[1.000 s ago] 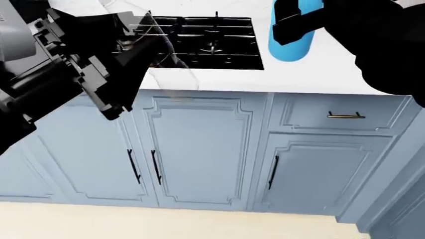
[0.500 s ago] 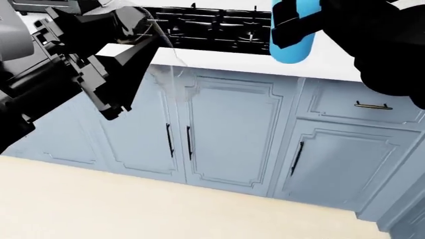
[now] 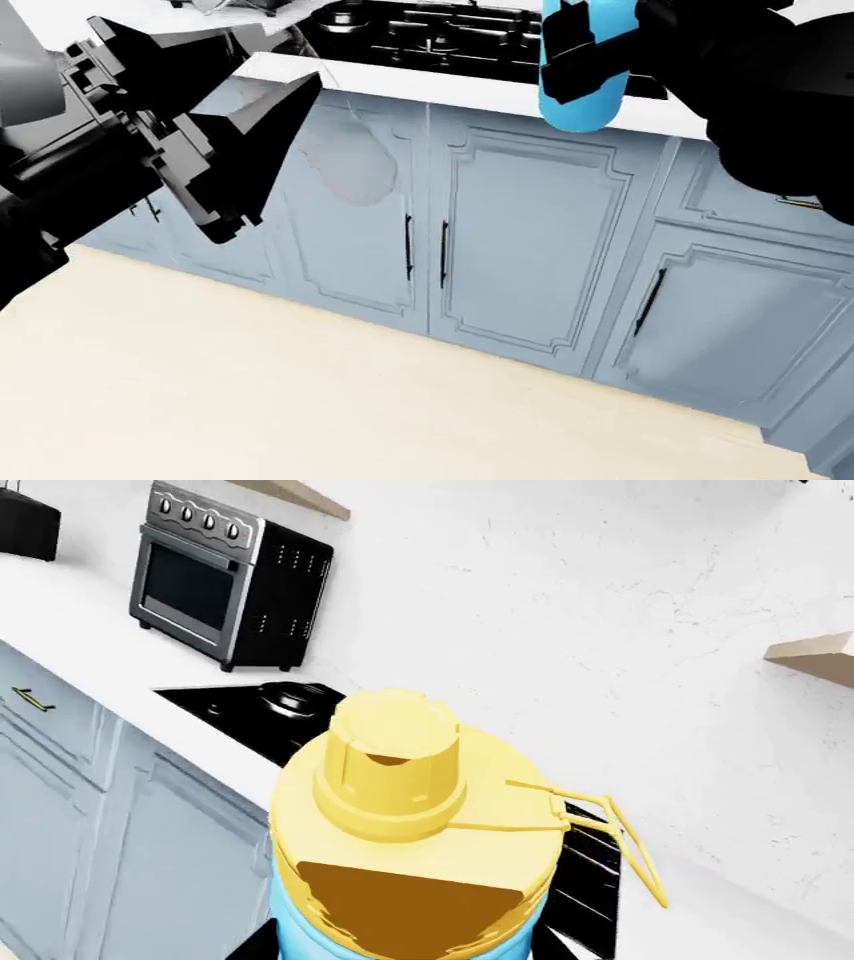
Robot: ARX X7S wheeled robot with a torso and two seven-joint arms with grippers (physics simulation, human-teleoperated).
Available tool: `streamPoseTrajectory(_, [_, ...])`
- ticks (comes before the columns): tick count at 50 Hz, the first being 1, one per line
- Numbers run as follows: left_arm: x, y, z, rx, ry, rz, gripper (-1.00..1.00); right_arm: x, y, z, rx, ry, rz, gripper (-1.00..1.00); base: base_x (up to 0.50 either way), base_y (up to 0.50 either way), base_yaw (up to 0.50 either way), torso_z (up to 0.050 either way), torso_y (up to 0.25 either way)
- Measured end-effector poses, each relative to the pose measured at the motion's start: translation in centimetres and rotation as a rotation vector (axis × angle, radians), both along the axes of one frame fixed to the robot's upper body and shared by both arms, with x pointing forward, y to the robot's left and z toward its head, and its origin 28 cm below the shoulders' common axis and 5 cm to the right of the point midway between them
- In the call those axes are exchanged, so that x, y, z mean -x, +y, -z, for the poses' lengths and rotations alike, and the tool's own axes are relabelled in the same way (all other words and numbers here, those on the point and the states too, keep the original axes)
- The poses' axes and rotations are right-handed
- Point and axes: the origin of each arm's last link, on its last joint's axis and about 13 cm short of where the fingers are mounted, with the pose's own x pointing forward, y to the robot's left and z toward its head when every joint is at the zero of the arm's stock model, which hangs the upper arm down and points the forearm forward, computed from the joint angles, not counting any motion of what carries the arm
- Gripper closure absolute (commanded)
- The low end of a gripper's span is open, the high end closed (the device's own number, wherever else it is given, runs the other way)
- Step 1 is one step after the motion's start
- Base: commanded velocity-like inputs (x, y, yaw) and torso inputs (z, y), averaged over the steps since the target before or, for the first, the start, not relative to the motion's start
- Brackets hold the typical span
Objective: Move the drinks to the dining counter.
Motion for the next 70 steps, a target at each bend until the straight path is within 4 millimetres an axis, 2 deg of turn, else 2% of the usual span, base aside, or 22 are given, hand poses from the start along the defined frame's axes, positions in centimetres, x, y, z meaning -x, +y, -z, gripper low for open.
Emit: streamPoseTrajectory(70, [0.0, 0.16, 0.24, 0.001, 0.0, -0.003, 1.0, -0.07, 0.22, 0.05, 0.018, 0.012, -0.014, 1.0, -0.26, -0.16, 0.49, 0.0, 0.0])
